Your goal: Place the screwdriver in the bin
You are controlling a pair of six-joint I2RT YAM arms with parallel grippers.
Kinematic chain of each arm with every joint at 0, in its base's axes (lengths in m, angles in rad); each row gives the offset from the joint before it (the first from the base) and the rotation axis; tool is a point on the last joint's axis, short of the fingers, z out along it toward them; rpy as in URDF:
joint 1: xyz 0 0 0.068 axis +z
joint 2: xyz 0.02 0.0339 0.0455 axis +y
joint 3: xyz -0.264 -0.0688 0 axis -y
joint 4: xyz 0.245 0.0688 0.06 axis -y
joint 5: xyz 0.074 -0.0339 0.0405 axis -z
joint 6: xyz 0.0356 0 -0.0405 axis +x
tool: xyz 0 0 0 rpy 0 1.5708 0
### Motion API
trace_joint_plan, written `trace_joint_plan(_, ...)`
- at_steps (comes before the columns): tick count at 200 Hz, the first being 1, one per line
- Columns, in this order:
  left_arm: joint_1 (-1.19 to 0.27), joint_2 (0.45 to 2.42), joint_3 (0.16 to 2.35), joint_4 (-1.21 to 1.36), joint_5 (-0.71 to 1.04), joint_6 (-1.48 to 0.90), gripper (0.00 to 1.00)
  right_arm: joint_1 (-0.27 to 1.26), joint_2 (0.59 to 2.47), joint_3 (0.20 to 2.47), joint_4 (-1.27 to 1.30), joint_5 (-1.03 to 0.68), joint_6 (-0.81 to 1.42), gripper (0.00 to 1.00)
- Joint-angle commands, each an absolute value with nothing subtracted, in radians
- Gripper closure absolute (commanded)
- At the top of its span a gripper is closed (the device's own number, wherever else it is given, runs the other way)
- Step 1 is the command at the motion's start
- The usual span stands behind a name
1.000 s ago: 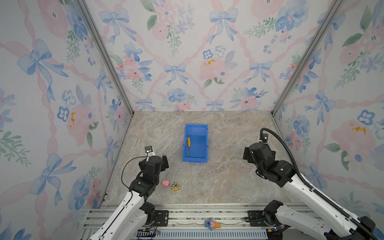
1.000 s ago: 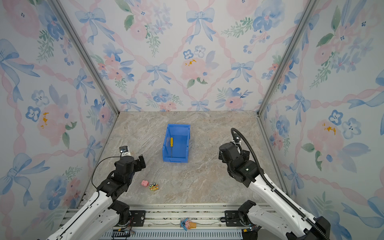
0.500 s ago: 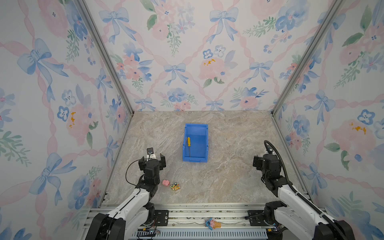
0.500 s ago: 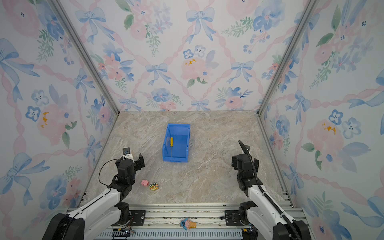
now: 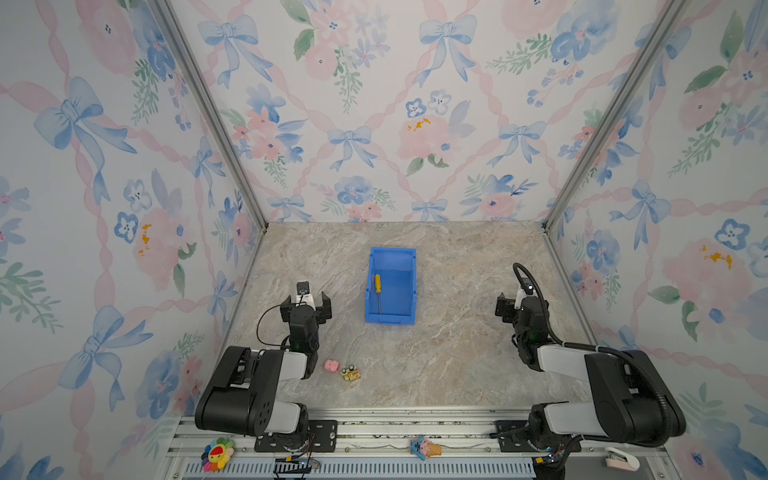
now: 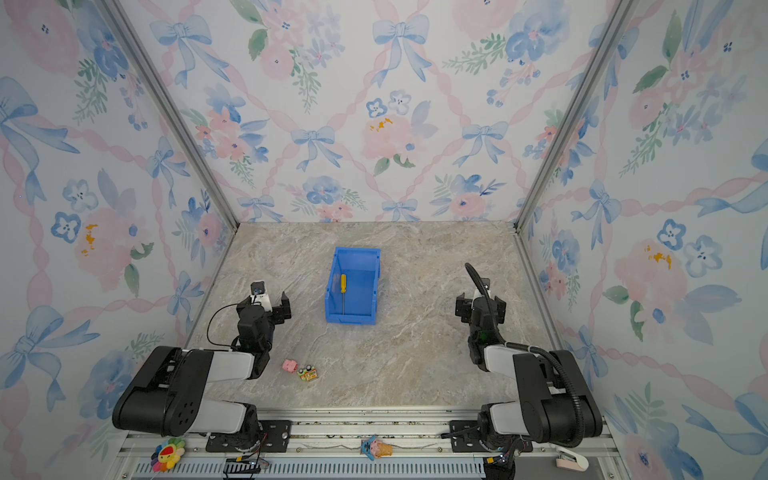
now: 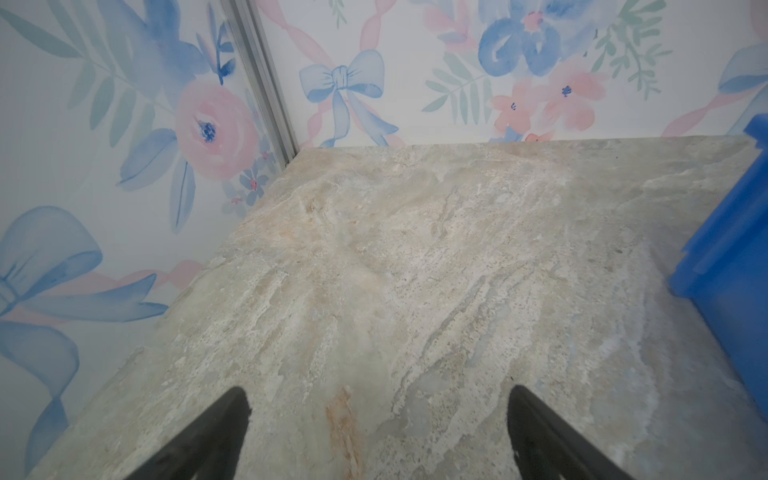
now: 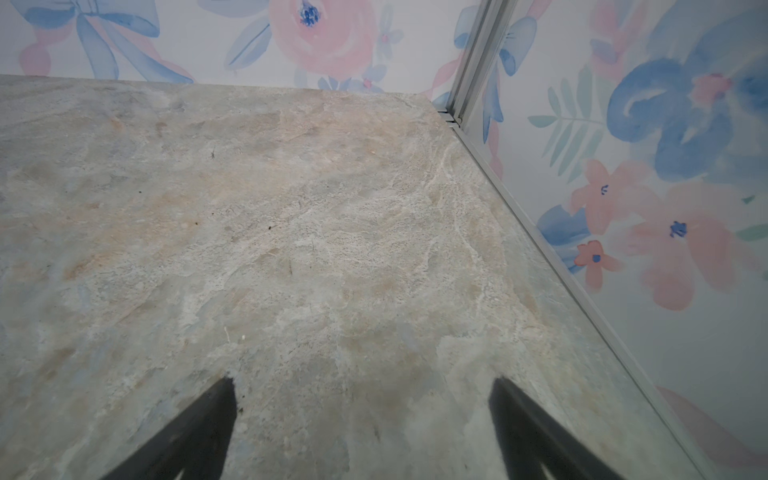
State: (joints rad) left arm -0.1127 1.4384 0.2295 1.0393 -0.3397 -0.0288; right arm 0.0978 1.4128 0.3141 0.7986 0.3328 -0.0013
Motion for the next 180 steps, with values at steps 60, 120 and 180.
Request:
trace_joint_plan(60,-0.089,1.547,0.231,1.206,-0.23,-0.01,0.02,0.087,1.531,0.363,0.945,0.291,0.016,0.03)
trace_joint_plan(120,-0.077,1.563,0.232,1.223,-0.221,-0.018,0.02,0.085,1.549,0.378,0.934,0.293,0.02,0.03)
trace_joint_plan(180,-0.077,1.565,0.234,1.222,-0.222,-0.019,0.03,0.084,1.549,0.38,0.93,0.293,0.021,0.03)
